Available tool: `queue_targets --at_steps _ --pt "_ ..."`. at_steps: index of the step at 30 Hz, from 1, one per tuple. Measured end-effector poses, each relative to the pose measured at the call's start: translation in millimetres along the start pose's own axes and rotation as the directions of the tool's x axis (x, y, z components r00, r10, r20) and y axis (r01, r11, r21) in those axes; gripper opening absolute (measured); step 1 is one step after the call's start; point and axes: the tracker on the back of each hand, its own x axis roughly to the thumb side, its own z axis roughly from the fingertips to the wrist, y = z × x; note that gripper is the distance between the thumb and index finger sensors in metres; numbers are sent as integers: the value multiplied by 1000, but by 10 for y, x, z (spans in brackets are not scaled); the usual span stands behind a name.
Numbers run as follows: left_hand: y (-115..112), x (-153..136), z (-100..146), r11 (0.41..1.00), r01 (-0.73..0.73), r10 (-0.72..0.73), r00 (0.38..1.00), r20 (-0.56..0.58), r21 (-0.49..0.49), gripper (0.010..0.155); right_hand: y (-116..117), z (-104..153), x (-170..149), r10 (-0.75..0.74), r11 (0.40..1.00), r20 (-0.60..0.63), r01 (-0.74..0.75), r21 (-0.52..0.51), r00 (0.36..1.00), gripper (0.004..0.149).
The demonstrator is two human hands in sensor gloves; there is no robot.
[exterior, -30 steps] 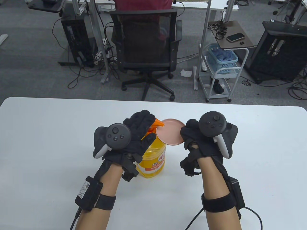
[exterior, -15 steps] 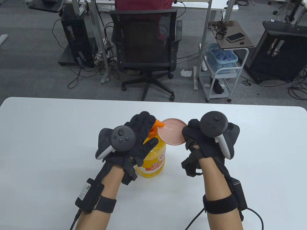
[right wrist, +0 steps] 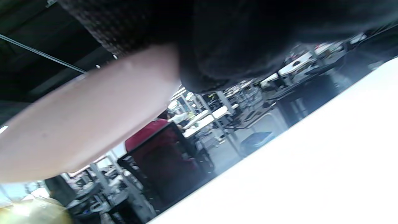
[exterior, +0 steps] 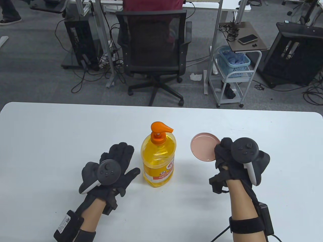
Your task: Press dish soap pump onto seasoning dish
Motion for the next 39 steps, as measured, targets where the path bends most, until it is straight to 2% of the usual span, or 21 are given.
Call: queue_targets --at_steps 5,10,16,22,25,28,29,31,33,36,39 --pt "-398 -268 84 998 -52 49 996 -73 -45 83 652 33 -581 51 998 -125 -45 48 991 47" --pt "-677 -386 116 995 -57 50 994 -102 -76 83 1073 70 -881 118 989 -218 -96 109 969 47" --pt "-794 -429 133 995 -28 18 995 -101 -98 83 1253 38 -912 157 982 -257 -122 146 954 48" --pt "-817 -386 147 995 -18 8 995 -97 -94 83 1362 57 -902 163 980 -270 -125 153 949 47" --pt "-811 -360 154 996 4 -12 996 -93 -93 83 1349 69 -869 153 972 -265 -96 215 952 52" --pt "-764 -316 176 996 21 -29 995 -91 -83 83 1228 80 -775 125 937 -270 -24 348 955 61" --pt "-740 -294 187 996 27 -34 995 -92 -82 83 1159 90 -719 141 928 -239 -44 370 961 63" --pt "-700 -251 211 995 33 -44 993 -108 -97 83 1020 136 -588 182 935 -143 -126 333 973 64" --pt "-649 -203 246 996 55 -62 993 -100 -75 83 879 251 -434 208 950 2 -202 237 978 65" --pt "-597 -159 280 996 75 -80 993 -91 -51 83 790 440 -309 200 965 165 -223 137 966 66" --pt "-583 -126 315 995 90 -92 993 -74 -30 84 766 706 -227 219 968 324 -247 48 920 71"
